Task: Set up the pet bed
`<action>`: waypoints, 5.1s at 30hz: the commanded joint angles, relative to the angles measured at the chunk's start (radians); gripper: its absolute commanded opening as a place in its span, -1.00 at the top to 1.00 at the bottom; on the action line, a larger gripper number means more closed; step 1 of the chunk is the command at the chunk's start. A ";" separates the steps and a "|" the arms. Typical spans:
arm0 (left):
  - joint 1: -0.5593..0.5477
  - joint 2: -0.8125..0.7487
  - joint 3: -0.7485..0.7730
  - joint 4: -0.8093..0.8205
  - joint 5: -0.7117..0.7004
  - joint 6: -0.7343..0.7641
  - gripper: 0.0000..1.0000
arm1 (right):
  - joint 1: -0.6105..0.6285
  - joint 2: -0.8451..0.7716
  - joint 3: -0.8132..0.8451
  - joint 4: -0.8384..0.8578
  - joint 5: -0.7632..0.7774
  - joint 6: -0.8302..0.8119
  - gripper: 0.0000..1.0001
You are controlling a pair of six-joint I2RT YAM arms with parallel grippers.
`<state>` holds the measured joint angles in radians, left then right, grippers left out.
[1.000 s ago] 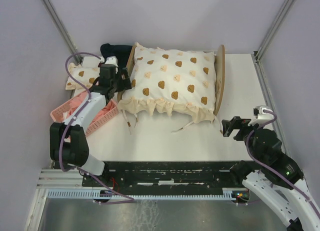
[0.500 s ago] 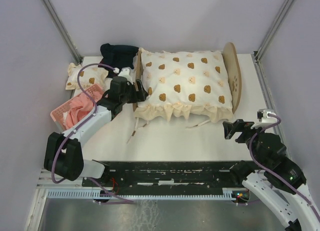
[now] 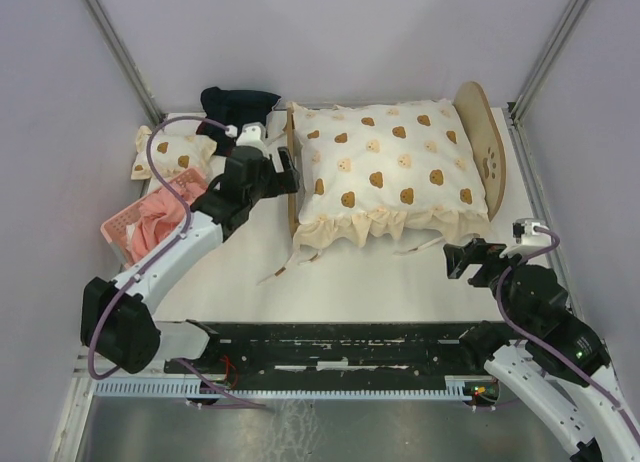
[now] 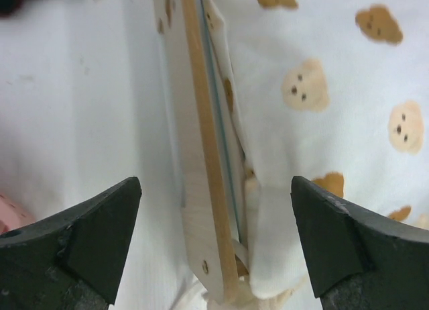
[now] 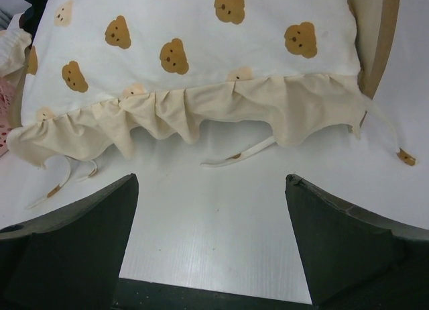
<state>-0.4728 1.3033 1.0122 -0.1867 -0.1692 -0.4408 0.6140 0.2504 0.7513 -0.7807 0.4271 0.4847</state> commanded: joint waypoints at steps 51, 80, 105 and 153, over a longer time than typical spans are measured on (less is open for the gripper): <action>0.647 0.945 1.026 -0.230 -0.004 0.247 0.95 | -0.001 0.358 -0.012 0.156 -0.229 -0.019 -0.99; 0.053 0.317 0.729 -0.087 0.174 0.335 0.95 | -0.002 0.308 0.085 0.081 -0.181 -0.054 -0.98; -0.122 0.195 0.435 -0.016 0.315 0.127 -0.63 | -0.002 0.448 0.220 0.147 -0.182 -0.036 -0.97; -0.115 -0.524 -0.161 -0.175 0.135 0.358 -0.98 | 0.021 1.287 0.956 0.194 -0.040 -0.439 0.95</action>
<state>-0.5949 0.7925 0.8448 -0.3733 -0.0242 -0.1207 0.6415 1.6455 1.7031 -0.6437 0.3180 0.0902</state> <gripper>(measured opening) 0.991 0.032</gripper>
